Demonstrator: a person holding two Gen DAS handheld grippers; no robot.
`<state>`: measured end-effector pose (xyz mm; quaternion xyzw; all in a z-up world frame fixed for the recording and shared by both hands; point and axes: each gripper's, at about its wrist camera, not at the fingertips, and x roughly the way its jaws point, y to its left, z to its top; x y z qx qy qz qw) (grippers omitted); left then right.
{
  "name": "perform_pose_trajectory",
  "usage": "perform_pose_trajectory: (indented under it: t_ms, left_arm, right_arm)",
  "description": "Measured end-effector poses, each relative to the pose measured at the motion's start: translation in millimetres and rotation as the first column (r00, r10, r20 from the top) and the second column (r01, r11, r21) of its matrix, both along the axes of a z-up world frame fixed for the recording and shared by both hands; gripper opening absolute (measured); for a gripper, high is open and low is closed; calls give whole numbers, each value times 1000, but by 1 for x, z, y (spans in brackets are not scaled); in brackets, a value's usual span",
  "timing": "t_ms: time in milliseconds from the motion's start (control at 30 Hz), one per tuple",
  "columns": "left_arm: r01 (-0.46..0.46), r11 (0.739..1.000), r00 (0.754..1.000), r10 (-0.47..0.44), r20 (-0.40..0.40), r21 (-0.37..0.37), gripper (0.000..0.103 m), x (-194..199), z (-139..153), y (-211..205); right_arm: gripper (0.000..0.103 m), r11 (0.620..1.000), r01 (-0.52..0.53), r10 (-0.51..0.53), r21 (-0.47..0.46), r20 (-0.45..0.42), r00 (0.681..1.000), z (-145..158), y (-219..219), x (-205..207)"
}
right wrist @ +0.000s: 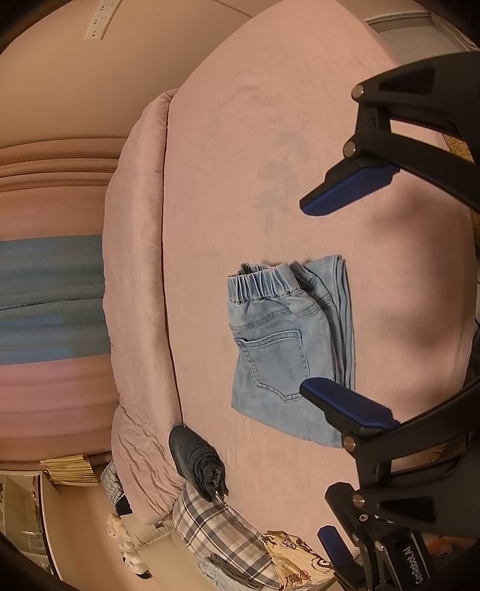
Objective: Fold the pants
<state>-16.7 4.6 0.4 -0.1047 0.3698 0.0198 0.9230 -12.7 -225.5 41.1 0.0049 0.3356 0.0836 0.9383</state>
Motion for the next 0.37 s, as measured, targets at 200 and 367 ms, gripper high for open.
perform_pose_trajectory:
  t_ms: [200,367]
  left_arm:
    - [0,1000,1000,0,4,3,96,-2,1,-3]
    - [-1,1000,1000,1,5,4,96,-2,1,-3]
  right_arm:
    - [90,1000,-1,1,-1,0,1000,0,-1,1]
    - [90,1000,3,-3,-2,-2,1000,-2,-2,0]
